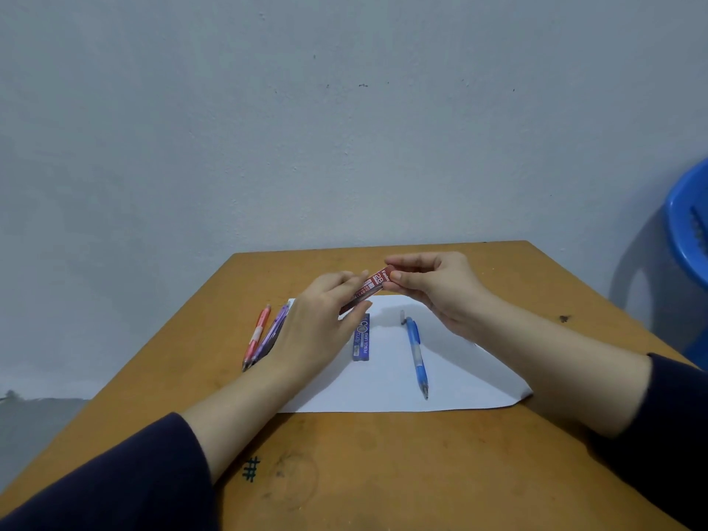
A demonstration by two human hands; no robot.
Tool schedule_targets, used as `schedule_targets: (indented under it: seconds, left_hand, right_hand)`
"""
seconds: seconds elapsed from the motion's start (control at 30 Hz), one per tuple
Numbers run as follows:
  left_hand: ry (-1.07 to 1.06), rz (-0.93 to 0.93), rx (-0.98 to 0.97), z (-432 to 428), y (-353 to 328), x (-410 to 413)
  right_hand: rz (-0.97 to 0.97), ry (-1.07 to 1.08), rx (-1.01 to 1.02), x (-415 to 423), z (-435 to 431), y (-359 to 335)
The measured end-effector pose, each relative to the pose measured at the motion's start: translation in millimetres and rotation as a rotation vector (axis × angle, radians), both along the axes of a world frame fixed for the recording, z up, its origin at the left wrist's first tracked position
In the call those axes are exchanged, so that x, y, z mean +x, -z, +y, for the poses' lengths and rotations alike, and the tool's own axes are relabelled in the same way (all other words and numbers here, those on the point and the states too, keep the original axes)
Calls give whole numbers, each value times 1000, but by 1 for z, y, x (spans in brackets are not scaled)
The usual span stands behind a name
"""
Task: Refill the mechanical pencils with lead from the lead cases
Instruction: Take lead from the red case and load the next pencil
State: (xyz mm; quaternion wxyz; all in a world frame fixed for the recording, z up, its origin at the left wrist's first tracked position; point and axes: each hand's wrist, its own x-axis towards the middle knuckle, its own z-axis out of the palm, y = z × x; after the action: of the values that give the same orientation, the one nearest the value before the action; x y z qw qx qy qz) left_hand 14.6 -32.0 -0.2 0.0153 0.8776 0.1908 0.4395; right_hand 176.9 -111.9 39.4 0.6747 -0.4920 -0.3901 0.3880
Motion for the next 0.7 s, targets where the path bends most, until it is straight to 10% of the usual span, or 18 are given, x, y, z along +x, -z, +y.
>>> schedule_targets:
  seconds: [0.7]
  left_hand:
    - [89, -67, -76, 11, -4, -1]
  right_hand:
    - [-589, 72, 81, 14, 0, 3]
